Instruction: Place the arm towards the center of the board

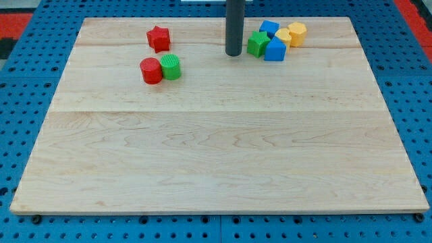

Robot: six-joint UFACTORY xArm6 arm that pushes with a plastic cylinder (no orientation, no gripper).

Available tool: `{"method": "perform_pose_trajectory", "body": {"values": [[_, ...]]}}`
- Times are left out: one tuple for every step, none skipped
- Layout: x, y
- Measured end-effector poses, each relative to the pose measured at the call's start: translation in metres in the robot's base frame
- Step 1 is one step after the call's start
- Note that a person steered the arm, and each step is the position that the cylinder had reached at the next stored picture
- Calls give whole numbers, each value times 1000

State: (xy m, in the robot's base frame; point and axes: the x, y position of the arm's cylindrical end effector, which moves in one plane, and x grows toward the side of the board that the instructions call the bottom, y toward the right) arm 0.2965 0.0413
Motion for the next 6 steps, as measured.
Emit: {"method": "perform_pose_trajectory", "body": {"values": [[-7,30],[-6,41],[21,-3],[73,-9],[84,-68],[90,-143]]}}
